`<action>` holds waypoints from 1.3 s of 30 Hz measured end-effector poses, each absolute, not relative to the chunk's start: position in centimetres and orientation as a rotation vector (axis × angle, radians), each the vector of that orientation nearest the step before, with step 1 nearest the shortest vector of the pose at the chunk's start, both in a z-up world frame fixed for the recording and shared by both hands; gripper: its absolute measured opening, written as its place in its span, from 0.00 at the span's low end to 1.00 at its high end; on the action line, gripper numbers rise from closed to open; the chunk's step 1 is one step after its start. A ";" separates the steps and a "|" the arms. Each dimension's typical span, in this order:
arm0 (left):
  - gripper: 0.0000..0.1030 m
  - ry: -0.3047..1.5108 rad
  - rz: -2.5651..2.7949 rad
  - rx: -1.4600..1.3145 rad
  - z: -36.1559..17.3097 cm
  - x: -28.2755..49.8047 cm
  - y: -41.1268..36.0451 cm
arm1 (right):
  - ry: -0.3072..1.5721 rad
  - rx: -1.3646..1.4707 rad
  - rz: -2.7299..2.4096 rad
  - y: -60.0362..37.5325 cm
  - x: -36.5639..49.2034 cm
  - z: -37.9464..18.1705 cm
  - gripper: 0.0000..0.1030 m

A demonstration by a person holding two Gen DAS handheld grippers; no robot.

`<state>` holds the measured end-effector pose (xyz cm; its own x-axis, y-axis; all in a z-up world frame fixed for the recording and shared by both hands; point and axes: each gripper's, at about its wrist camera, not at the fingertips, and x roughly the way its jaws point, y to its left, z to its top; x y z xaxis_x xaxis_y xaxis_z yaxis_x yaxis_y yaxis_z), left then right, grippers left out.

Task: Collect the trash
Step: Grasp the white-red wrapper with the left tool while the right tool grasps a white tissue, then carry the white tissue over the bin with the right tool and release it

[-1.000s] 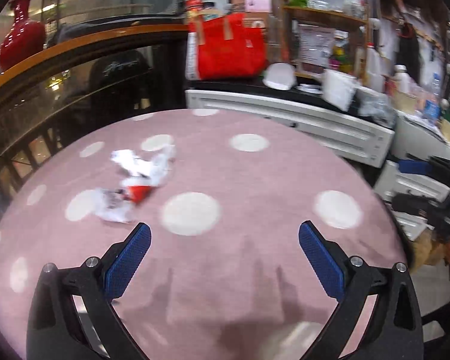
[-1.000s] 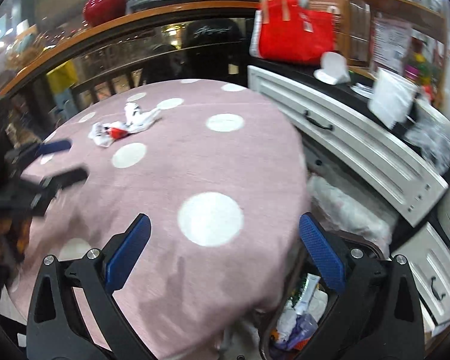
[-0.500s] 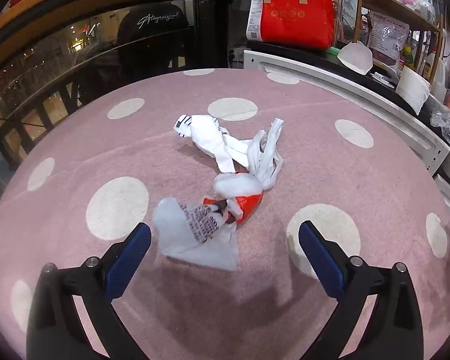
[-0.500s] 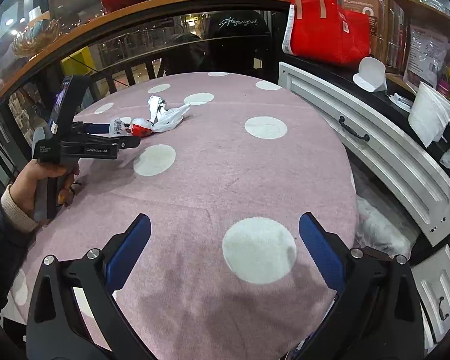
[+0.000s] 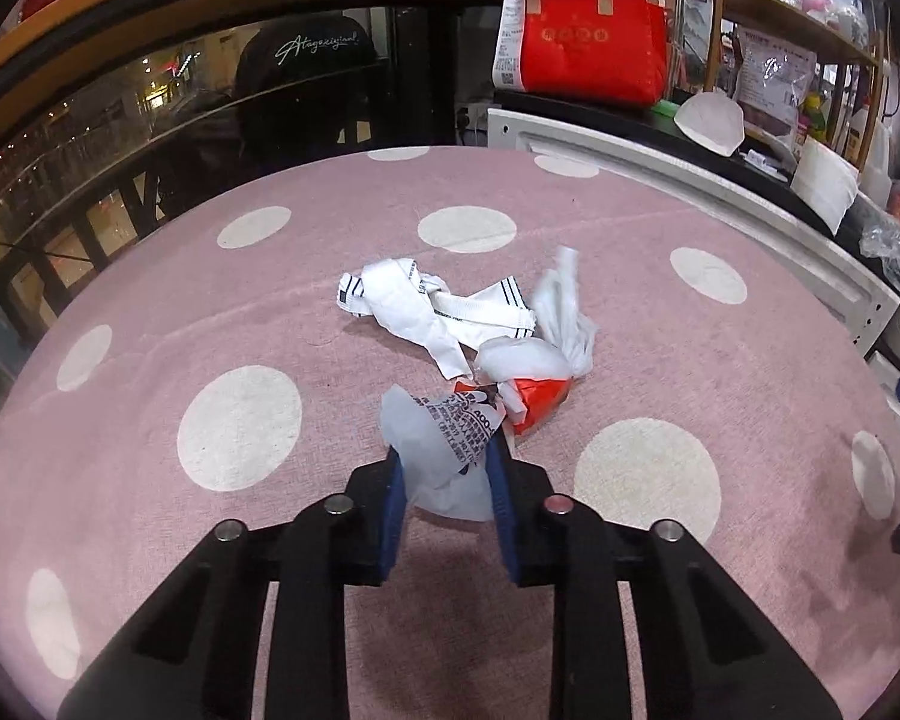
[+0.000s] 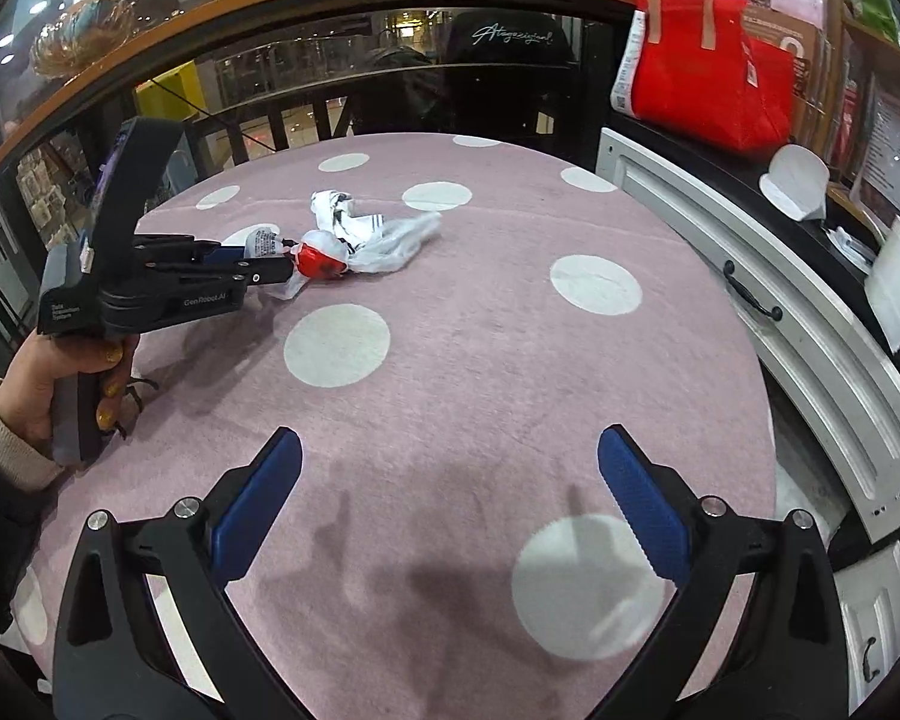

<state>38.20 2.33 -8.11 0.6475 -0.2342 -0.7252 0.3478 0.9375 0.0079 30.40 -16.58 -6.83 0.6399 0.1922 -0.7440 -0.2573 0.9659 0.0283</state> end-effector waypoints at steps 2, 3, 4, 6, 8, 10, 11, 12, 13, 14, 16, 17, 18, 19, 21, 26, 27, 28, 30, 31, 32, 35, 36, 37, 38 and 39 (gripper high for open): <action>0.17 0.777 -0.341 0.125 -7.4 37.7 2.8 | 0.836 -0.087 0.267 -16.0 31.2 -6.8 0.95; 0.16 0.762 -0.345 0.110 -7.0 37.5 3.1 | 0.836 -0.083 0.275 -15.7 31.7 -6.8 0.95; 0.16 0.743 -0.346 0.094 -6.5 37.3 3.4 | 0.838 -0.078 0.282 -15.6 32.3 -6.8 0.95; 0.16 0.706 -0.352 0.042 -5.3 36.8 4.5 | 0.841 -0.063 0.301 -15.0 33.5 -6.7 0.95; 0.16 0.673 -0.352 -0.017 -4.2 36.6 5.7 | 0.841 -0.059 0.313 -14.4 34.7 -6.7 0.95; 0.16 0.635 -0.322 -0.041 -3.4 36.4 6.7 | 0.835 -0.055 0.326 -13.6 36.6 -6.5 0.95; 0.16 0.616 -0.301 -0.050 -3.1 36.3 7.2 | 0.835 -0.053 0.335 -13.2 37.6 -6.4 0.95; 0.16 0.601 -0.279 -0.060 -2.8 36.2 7.7 | 0.838 -0.050 0.345 -12.7 38.6 -6.5 0.95; 0.16 0.586 -0.250 -0.076 -2.6 36.2 8.3 | 0.843 -0.048 0.352 -12.1 39.6 -6.6 0.95; 0.16 0.572 -0.217 -0.091 -2.4 36.3 8.9 | 0.846 -0.047 0.356 -11.6 40.5 -6.7 0.95; 0.16 0.554 -0.157 -0.107 -2.3 36.4 10.0 | 0.866 -0.049 0.385 -10.1 42.8 -7.1 0.95; 0.16 0.552 -0.144 -0.116 -2.2 36.5 10.4 | 0.885 -0.044 0.402 -9.1 44.2 -7.5 0.94; 0.16 0.553 -0.140 -0.134 -2.2 36.5 10.8 | 0.894 -0.041 0.410 -8.5 45.0 -7.7 0.93; 0.16 0.555 -0.145 -0.160 -2.3 36.6 11.2 | 0.907 -0.040 0.421 -7.8 46.0 -8.0 0.91; 0.16 0.558 -0.146 -0.184 -2.3 36.8 11.4 | 0.935 -0.054 0.432 -6.4 47.8 -8.8 0.85; 0.16 0.575 -0.152 -0.168 -2.7 37.1 10.8 | 0.998 -0.111 0.422 -4.4 49.6 -10.6 0.33; 0.16 0.576 -0.155 -0.164 -2.7 37.1 10.7 | 1.005 -0.108 0.415 -4.5 49.5 -10.8 0.21; 0.16 0.576 -0.157 -0.161 -2.8 37.0 10.7 | 1.001 -0.088 0.423 -4.8 49.1 -10.7 0.16; 0.16 0.575 -0.167 -0.157 -2.7 36.8 10.3 | 0.978 -0.056 0.439 -5.5 47.9 -10.1 0.09; 0.16 0.571 -0.170 -0.150 -2.6 36.7 10.1 | 0.966 -0.049 0.436 -6.0 47.2 -9.7 0.09; 0.16 0.570 -0.172 -0.144 -2.7 36.7 10.0 | 0.957 -0.039 0.436 -6.4 46.6 -9.2 0.09; 0.16 0.574 -0.189 -0.128 -2.8 36.5 9.4 | 0.938 -0.032 0.411 -8.3 43.6 -8.0 0.09; 0.16 0.576 -0.198 -0.123 -2.9 36.4 9.1 | 0.931 -0.031 0.408 -9.0 42.6 -7.6 0.09; 0.16 0.577 -0.206 -0.120 -2.9 36.4 8.9 | 0.923 -0.024 0.407 -9.7 41.6 -7.2 0.09; 0.16 0.577 -0.217 -0.114 -2.9 36.3 8.5 | 0.915 -0.016 0.406 -10.4 40.6 -6.8 0.09; 0.16 0.578 -0.229 -0.107 -2.9 36.1 8.2 | 0.908 -0.007 0.401 -11.4 39.3 -6.3 0.09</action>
